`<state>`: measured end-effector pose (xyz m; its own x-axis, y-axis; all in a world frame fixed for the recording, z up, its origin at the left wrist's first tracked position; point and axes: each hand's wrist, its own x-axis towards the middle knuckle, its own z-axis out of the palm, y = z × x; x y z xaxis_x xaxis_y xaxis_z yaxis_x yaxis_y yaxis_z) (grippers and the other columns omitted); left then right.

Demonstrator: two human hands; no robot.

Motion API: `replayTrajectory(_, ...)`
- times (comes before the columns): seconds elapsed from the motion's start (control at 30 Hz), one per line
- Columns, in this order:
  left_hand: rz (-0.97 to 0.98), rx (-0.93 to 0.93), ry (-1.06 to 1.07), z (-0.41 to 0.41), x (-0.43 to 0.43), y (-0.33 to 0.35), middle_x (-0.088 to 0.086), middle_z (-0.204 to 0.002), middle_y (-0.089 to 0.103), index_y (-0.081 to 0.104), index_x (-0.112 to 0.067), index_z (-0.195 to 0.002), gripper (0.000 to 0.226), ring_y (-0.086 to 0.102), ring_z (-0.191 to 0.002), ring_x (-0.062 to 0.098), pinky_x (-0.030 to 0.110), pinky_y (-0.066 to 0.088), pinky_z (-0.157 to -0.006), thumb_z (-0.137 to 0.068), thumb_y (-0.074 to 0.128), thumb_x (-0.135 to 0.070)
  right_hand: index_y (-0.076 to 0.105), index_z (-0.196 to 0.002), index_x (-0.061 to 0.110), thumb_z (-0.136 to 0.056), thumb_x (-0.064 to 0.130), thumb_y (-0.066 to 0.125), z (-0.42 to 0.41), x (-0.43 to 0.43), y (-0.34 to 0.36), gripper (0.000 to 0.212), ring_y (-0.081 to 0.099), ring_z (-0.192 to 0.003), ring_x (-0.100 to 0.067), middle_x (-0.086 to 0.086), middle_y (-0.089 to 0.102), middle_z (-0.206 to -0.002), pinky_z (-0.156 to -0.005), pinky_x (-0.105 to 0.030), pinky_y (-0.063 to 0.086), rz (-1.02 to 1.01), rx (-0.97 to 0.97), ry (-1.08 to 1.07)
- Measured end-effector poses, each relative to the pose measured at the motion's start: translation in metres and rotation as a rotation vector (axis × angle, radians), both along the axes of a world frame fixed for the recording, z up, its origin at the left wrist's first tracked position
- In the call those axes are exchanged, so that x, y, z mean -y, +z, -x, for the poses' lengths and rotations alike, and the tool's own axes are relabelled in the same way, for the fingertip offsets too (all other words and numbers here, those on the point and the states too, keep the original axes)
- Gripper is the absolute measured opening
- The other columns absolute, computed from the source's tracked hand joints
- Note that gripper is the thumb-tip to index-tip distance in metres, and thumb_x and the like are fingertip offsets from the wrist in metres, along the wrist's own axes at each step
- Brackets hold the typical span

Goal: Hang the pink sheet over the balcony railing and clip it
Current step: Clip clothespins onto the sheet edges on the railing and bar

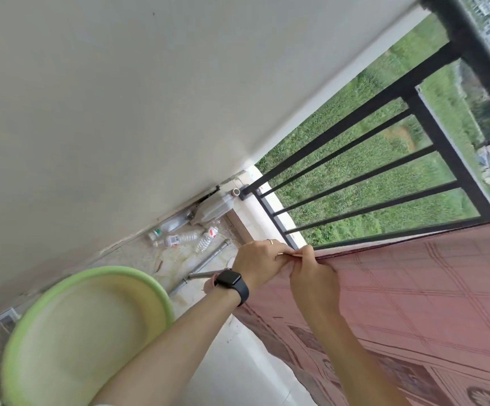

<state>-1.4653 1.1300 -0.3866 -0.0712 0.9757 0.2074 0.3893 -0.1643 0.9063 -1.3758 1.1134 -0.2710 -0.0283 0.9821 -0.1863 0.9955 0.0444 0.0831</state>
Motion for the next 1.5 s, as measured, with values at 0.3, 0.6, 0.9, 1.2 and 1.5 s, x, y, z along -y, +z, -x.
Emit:
replayTrajectory(0.3,0.543,0.556,-0.018,0.053,0.004,-0.004,0.001,-0.105,0.055,0.063,-0.023,-0.109,0.035,0.052,-0.085,0.014,0.028,0.041,-0.074,-0.079,0.046,-0.014,0.052,-0.097,0.038,-0.096,0.028,0.039,-0.019,0.004,-0.008,0.016,0.070,-0.063,-0.020,0.005,0.071,-0.068,-0.065,-0.042,0.058,0.039,-0.317,-0.140)
replayTrajectory(0.6,0.460,-0.093,-0.357,0.032,0.016,-0.017,-0.005,-0.128,0.057,0.055,-0.031,-0.137,0.053,0.053,-0.114,0.016,0.003,0.030,-0.061,-0.087,0.060,-0.017,0.062,-0.102,0.033,-0.099,0.020,0.050,-0.033,0.002,0.004,0.018,0.070,-0.062,-0.002,0.011,0.073,-0.071,-0.071,-0.038,0.060,0.130,-0.368,-0.053)
replayTrajectory(0.9,0.337,-0.297,-0.370,0.008,-0.004,-0.060,-0.006,-0.110,0.072,0.053,-0.051,-0.127,0.039,0.068,-0.094,0.024,0.037,0.055,-0.071,-0.093,0.047,-0.033,0.060,-0.101,0.039,-0.099,0.023,0.051,-0.040,-0.002,-0.005,0.018,0.071,-0.068,-0.004,0.015,0.073,-0.070,-0.073,-0.037,0.059,0.131,-0.356,-0.059)
replayTrajectory(1.2,0.235,-0.192,-0.194,0.000,0.001,-0.084,-0.005,-0.097,0.074,0.071,-0.038,-0.109,0.022,0.064,-0.090,0.022,0.026,0.035,-0.062,-0.097,0.053,-0.040,0.039,-0.126,0.045,-0.101,0.031,0.042,-0.029,0.005,-0.020,0.029,0.069,-0.077,-0.024,0.003,0.073,-0.078,-0.069,-0.040,0.055,0.128,-0.194,-0.040)
replayTrajectory(1.5,0.034,-0.358,-0.116,-0.001,-0.012,-0.109,-0.005,-0.061,0.060,0.066,-0.022,-0.083,0.023,0.055,-0.044,0.021,0.023,0.033,-0.041,-0.068,0.082,-0.015,-0.016,-0.156,0.033,-0.102,0.037,0.035,0.012,0.006,-0.081,0.073,0.054,-0.057,-0.021,0.001,0.062,-0.070,-0.047,-0.029,0.034,0.241,0.131,0.023)
